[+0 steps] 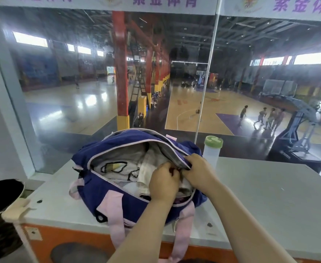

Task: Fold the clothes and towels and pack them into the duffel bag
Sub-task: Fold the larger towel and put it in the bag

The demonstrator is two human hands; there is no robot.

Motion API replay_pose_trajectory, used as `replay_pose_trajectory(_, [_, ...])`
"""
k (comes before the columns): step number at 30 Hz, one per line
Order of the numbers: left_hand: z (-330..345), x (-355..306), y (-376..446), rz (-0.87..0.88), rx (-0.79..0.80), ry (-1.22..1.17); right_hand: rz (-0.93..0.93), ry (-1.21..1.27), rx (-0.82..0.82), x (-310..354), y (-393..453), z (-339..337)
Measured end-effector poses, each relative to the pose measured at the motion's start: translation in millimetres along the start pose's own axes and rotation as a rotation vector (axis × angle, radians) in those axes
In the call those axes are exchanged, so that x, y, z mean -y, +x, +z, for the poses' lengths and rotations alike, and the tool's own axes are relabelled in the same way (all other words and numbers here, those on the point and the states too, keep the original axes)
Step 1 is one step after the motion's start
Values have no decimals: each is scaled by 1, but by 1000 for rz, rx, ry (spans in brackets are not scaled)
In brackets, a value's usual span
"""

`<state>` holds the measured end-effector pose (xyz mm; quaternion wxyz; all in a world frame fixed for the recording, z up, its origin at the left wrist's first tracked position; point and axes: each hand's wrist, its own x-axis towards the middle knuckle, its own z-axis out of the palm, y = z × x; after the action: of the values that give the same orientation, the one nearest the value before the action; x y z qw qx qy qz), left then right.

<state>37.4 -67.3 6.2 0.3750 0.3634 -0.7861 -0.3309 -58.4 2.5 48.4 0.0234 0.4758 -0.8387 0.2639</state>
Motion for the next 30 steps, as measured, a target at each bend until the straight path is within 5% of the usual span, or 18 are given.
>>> replay_pose_trajectory(13, [-2,-2,6,-133,156,-266,23,-11,-76,-11,1,4])
replay_pose_trajectory(18, [-5,6,7,-21,200,-236,35,42,-44,-15,2,3])
replay_pose_trajectory(30, [-9,-11,-4,278,3,431,57,43,-67,-11,-3,-1])
